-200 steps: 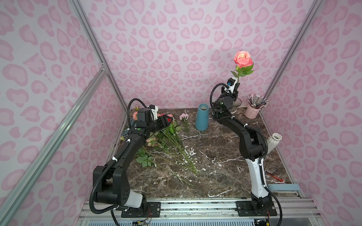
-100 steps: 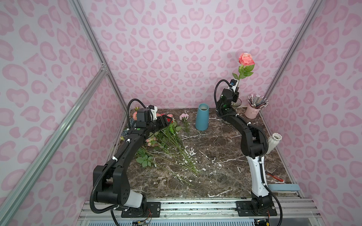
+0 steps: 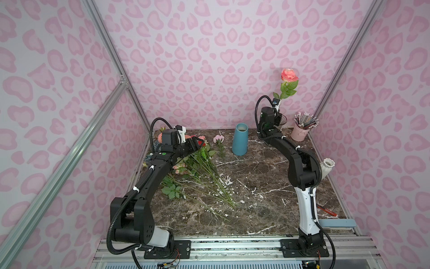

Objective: Place the pink flowers into the vase
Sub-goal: Place the flower in the vase.

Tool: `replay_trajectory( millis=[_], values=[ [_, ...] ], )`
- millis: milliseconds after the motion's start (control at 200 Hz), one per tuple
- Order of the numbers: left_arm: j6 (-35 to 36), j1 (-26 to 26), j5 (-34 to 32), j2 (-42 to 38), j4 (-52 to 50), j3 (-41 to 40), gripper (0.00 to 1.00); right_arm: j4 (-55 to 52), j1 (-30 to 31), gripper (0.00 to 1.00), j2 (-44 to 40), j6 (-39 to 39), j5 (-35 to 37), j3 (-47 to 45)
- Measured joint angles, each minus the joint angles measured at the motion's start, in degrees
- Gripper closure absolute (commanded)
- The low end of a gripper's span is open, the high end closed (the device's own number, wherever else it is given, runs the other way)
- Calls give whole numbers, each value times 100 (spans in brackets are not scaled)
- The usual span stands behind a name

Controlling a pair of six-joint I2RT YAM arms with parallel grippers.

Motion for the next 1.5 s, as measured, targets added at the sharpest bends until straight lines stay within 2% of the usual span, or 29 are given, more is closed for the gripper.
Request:
replay_trajectory(
  millis=[215, 445, 640, 930, 1295, 1500],
  values=[
    [-2, 0, -15, -44, 0, -7, 20, -197, 31, 68, -313, 118, -17, -343],
    [-2, 0, -85, -107, 0, -7, 18, -474, 85, 57, -758, 365, -142, -739],
    [-2, 2, -96, -136, 0, -7, 18, -1193, 170, 55, -1156, 763, -367, -822],
    [0, 0, -284, -210, -39, -7, 21, -2236, 275, 57, -2009, 1510, -802, -1670],
    [63, -2, -1038, -214, -372, 63, 28, -2988, 704, 60, -3228, 2116, -1322, -2850],
    [109, -212, -1615, -186, -636, 197, 30, -3150, 787, 60, -3853, 2184, -1488, -3335]
  ],
)
